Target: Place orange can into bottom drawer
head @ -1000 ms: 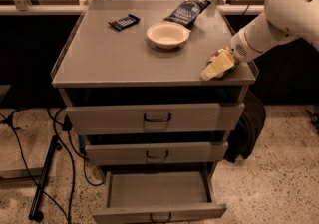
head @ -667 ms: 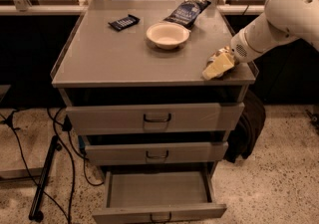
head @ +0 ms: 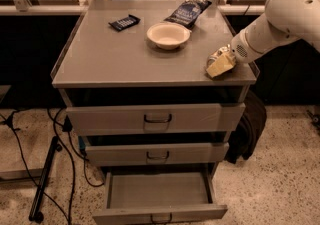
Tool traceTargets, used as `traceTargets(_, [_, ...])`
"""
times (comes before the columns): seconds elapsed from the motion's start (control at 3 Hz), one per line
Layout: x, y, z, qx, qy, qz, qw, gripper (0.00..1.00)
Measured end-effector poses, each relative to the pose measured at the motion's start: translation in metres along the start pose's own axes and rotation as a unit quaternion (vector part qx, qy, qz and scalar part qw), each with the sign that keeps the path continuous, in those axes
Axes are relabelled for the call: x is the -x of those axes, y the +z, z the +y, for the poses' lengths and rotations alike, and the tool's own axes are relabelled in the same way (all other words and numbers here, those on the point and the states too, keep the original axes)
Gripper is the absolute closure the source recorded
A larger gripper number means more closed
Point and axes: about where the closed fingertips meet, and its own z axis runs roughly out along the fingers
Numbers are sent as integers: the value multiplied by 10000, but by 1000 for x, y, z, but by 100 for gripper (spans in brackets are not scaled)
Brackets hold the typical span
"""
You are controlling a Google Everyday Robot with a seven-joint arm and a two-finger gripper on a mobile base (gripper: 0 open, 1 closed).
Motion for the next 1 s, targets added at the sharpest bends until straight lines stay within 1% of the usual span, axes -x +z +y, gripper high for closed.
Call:
traceTargets(0.33, [-1,0,2,32,-22,-6,10000,100])
traceTargets(0.67, [-8,-11,7,144,-102,-33,9998,100])
traceTargets(1.0, [-18,-31,16,376,-213,-87,9990,100])
